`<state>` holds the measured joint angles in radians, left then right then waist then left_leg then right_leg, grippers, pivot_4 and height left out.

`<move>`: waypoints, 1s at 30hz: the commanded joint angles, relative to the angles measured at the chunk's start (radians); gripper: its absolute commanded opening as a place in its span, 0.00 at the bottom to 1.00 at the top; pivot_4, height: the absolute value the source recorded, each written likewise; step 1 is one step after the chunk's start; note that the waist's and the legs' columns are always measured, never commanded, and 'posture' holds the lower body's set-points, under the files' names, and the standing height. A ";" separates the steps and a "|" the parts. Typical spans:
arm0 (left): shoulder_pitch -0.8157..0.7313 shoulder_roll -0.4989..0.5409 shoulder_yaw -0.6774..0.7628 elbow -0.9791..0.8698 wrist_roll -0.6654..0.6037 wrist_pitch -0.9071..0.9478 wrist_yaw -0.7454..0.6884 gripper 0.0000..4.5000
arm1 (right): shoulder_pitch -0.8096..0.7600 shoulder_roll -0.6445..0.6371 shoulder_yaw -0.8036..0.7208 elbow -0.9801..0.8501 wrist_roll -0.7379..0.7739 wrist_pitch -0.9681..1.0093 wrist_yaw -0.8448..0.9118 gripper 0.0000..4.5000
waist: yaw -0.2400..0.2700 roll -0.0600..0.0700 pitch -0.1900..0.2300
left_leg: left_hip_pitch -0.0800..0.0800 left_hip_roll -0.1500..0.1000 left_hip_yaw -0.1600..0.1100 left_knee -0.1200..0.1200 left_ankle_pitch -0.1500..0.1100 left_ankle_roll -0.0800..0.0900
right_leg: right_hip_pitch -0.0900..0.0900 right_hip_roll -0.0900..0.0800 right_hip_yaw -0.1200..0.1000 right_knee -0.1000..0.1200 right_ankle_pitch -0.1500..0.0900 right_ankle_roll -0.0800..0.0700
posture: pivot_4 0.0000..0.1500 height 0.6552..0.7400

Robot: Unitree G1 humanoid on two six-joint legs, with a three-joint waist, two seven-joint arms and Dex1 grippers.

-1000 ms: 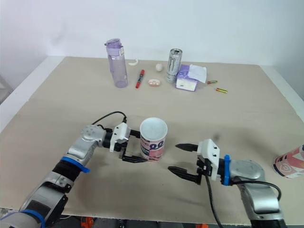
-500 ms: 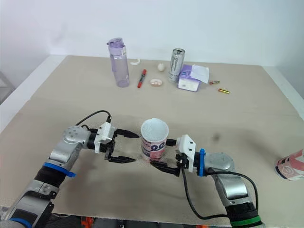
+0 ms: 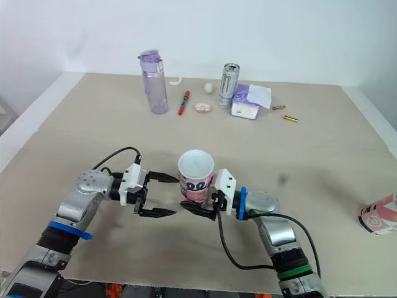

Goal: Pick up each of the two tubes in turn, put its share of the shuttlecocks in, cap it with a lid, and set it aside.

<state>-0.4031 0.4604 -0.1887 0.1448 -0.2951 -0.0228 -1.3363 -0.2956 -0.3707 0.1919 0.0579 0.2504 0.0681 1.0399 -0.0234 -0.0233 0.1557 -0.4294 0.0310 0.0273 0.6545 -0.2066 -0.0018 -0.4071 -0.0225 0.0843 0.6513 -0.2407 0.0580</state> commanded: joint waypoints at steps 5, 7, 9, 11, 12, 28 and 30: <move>0.008 0.013 0.028 -0.023 -0.016 -0.015 0.019 1.00 | -0.033 -0.006 -0.016 0.001 0.014 -0.020 0.010 0.76 | 0.000 0.000 0.000 | 0.000 0.000 0.000 0.000 0.000 0.000 | 0.000 0.000 0.000 0.000 0.000 0.000 | 1.00 1.00; 0.004 0.005 0.029 -0.021 -0.020 -0.018 0.028 1.00 | -0.013 -0.019 -0.030 -0.025 0.019 -0.014 0.004 0.76 | 0.000 0.000 0.000 | 0.000 0.000 0.000 0.000 0.000 0.000 | 0.000 0.000 0.000 0.000 0.000 0.000 | 1.00 1.00; -0.003 -0.021 0.031 -0.031 -0.036 -0.004 0.055 1.00 | 0.033 -0.043 -0.070 -0.077 0.037 0.003 -0.020 0.76 | 0.000 0.000 0.000 | 0.000 0.000 0.000 0.000 0.000 0.000 | 0.000 0.000 0.000 0.000 0.000 0.000 | 1.00 1.00; -0.005 -0.044 0.037 -0.044 -0.057 0.019 0.076 1.00 | 0.077 -0.060 -0.117 -0.126 0.059 0.020 -0.056 0.76 | 0.005 0.000 0.000 | 0.000 0.000 0.000 0.000 0.000 0.000 | 0.000 0.000 0.000 0.000 0.000 0.000 | 1.00 1.00; -0.005 -0.051 0.039 -0.050 -0.064 0.027 0.083 1.00 | 0.102 -0.067 -0.143 -0.150 0.070 0.029 -0.078 0.76 | 0.006 0.000 0.000 | -0.001 -0.001 -0.001 0.000 0.000 0.000 | 0.000 -0.001 -0.001 0.000 -0.001 0.001 | 1.00 1.00; -0.034 -0.114 -0.001 -0.038 -0.067 0.013 0.087 1.00 | 0.273 -0.032 -0.719 -0.103 0.104 0.115 -0.697 0.76 | -0.003 0.001 0.000 | 0.002 -0.001 0.001 0.000 0.001 0.000 | 0.001 -0.001 0.002 0.000 -0.002 0.002 | 1.00 1.00; -0.036 -0.119 -0.004 -0.035 -0.065 0.012 0.089 1.00 | 0.256 -0.034 -0.732 -0.062 0.123 0.133 -0.702 0.76 | -0.002 0.002 -0.001 | 0.003 -0.001 0.001 0.000 0.002 0.002 | 0.001 -0.001 0.002 0.000 -0.002 0.001 | 1.00 1.00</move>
<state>-0.4171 0.3538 -0.1906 0.1088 -0.3558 0.0054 -1.2502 0.0135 -0.3958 -0.4687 -0.0757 0.3272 0.1701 0.4023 -0.0259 -0.0217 0.1551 -0.4261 0.0298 0.0281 0.6545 -0.2043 0.0005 -0.4056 -0.0230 0.0865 0.6511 -0.2422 0.0593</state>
